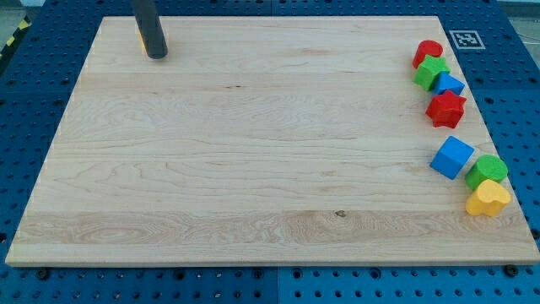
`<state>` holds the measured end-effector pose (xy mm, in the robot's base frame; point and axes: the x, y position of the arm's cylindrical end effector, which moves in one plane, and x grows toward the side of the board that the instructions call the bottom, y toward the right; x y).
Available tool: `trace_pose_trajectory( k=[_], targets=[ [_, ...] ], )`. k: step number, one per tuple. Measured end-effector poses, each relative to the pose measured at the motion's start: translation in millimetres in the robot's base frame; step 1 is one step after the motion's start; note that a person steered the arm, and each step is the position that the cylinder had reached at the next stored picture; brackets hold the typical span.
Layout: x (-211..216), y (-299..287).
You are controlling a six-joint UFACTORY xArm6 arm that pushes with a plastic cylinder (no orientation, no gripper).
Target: Place the arm in between the red star and blue cube
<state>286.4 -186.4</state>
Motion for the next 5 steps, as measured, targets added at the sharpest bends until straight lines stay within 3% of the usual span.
trace_pose_trajectory(
  k=[1, 4, 5],
  targets=[
    [10, 27],
    [164, 227],
    [194, 249]
  ],
)
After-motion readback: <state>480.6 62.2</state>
